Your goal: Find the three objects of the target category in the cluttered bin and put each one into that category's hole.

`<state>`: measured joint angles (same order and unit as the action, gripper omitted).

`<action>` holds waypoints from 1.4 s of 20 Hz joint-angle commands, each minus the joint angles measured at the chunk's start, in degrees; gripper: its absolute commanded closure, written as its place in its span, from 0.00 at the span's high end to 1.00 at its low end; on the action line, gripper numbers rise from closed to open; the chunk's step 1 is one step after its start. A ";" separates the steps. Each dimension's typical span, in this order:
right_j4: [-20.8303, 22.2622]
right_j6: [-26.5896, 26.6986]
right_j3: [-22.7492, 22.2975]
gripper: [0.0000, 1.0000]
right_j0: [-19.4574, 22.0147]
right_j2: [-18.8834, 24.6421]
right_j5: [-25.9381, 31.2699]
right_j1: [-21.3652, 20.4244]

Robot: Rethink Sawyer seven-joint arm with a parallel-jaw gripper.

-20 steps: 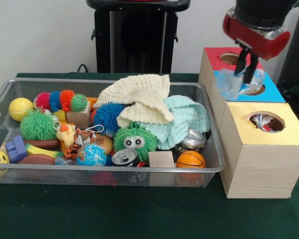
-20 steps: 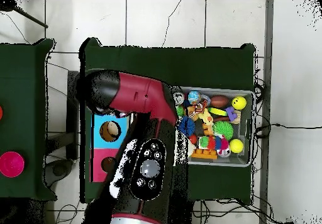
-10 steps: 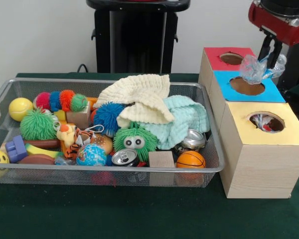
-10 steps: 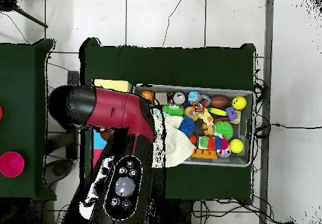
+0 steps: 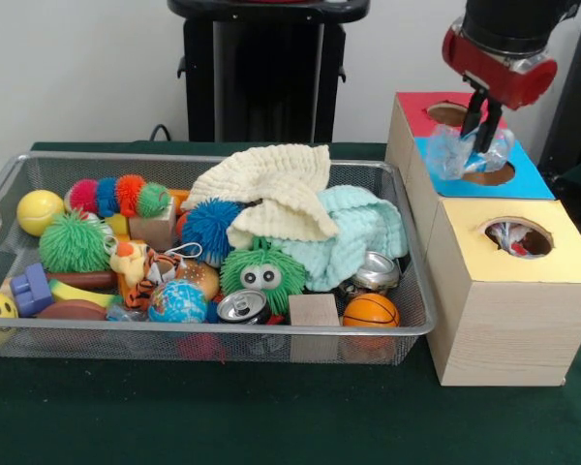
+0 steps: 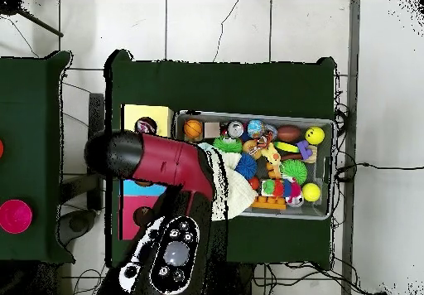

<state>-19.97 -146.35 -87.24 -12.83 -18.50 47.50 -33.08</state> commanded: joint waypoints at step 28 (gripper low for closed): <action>-8.63 -14.40 -11.14 0.00 -3.82 1.61 -14.48 7.60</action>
<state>-26.55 -146.88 -91.59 -17.46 -20.50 39.23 -31.82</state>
